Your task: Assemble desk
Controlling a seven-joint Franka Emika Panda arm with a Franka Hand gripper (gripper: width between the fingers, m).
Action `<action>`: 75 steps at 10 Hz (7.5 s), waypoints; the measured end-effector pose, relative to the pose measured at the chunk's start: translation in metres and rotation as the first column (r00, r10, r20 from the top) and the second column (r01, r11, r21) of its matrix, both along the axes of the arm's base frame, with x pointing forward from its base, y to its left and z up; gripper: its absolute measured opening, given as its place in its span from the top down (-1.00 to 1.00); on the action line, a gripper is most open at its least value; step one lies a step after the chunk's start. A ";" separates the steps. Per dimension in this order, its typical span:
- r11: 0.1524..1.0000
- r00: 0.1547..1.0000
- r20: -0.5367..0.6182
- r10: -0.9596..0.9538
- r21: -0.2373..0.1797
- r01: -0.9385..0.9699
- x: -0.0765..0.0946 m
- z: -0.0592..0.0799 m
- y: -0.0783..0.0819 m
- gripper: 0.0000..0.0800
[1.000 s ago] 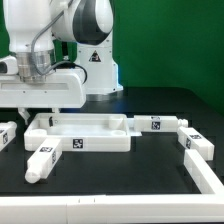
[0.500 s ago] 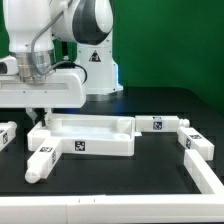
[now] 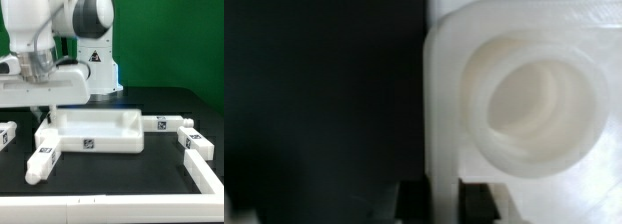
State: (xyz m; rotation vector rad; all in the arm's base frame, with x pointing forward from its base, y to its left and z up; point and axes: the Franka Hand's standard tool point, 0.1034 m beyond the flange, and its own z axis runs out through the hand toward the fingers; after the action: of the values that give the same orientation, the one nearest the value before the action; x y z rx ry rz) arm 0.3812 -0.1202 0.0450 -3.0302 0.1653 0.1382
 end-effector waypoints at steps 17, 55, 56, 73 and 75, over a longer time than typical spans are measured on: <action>0.998 0.994 0.084 0.066 -0.005 -0.065 0.114 -0.014 0.060 0.87; 0.995 0.927 -0.361 0.101 0.032 -0.096 0.158 0.039 0.154 -0.62; 0.992 0.917 -0.380 0.119 0.017 -0.122 0.157 0.041 0.182 -0.62; 0.999 0.682 -0.731 0.019 -0.009 -0.037 0.091 0.003 0.294 -0.62; 0.999 0.694 -0.720 0.020 -0.011 -0.039 0.094 0.002 0.294 -0.62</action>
Offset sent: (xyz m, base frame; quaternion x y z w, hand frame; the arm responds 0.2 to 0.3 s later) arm 0.0005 0.0019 0.0255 -0.0028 -0.0052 -0.0048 1.0000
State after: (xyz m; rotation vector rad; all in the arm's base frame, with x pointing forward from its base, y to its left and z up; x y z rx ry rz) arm 0.4755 0.1742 0.0469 -2.8051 0.1711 1.3442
